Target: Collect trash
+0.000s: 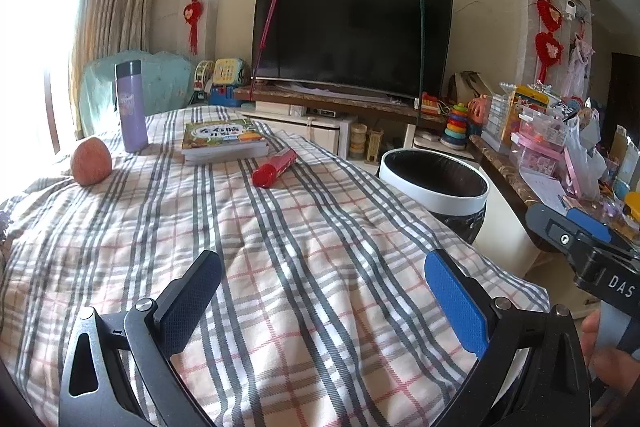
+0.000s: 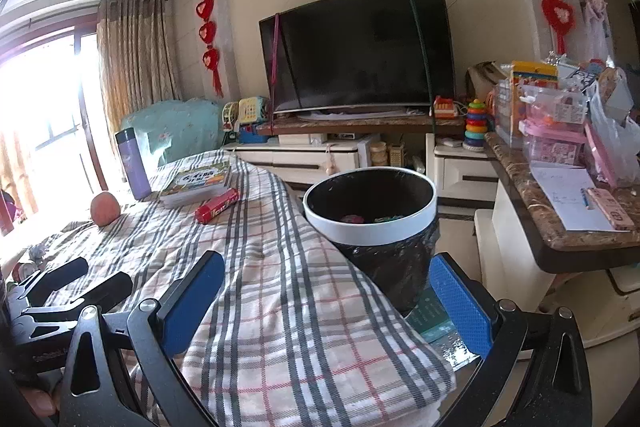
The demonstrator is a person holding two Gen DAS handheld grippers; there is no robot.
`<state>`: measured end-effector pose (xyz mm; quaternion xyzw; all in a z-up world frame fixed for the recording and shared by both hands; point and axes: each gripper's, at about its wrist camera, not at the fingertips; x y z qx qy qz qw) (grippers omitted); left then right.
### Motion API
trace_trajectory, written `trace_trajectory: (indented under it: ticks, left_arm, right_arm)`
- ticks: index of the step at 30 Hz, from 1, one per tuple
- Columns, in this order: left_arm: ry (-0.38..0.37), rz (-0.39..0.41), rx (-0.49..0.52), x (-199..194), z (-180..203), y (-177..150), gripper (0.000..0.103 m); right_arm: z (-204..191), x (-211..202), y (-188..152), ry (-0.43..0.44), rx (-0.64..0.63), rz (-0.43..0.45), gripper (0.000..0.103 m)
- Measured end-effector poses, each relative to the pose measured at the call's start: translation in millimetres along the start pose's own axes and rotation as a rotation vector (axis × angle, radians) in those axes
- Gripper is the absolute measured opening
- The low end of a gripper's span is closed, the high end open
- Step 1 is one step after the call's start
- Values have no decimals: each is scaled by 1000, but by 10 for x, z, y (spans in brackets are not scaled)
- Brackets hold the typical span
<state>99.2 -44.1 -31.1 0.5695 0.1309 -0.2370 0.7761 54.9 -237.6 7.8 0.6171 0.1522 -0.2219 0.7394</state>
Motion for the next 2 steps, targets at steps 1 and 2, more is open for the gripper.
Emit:
trace_trajectory:
  ticks: [1, 2]
  left_arm:
    - [1, -4, -4, 11, -10, 8, 102]
    - [4, -10, -9, 27, -26, 16, 102]
  right_arm:
    - [-8, 24, 6, 6, -2, -5, 103]
    - [-11, 42, 10, 10, -5, -9, 103]
Point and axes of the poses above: each gripper's, at about its wrist camera, not at the fingertips, and x roughly the way its jaws point, z to its right, y to its top, and after that the axes turned 14 degrees about -x, right-handed
